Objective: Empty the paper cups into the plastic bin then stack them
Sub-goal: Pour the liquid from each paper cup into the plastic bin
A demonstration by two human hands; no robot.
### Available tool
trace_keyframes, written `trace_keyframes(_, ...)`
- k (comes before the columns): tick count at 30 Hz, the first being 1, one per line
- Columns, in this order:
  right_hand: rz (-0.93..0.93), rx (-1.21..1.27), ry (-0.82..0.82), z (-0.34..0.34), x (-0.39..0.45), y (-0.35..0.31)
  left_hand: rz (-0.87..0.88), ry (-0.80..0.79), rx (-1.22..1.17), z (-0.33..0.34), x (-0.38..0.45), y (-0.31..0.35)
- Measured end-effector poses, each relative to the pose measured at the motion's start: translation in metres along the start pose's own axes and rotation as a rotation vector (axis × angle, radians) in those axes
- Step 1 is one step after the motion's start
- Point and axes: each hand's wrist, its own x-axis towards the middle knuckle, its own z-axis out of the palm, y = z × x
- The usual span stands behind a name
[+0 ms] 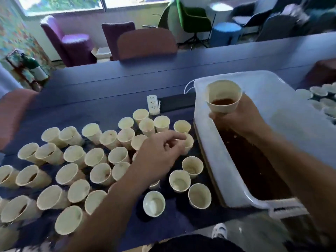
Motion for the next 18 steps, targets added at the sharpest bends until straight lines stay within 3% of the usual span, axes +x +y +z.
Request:
trace_keyframes(4,0.101,-0.093,0.105,-0.034,-0.003,0.037,0.108,-0.116,0.134,0.041,0.027,0.007)
trace_keyframes(9,0.207,-0.171,0.101,-0.044,-0.012,0.073,0.238,-0.128,0.266,0.073,0.05,0.003)
trace_keyframes(18,0.261,-0.303,0.077,-0.034,-0.015,0.104,0.207,-0.223,0.293,0.094,0.072,-0.004)
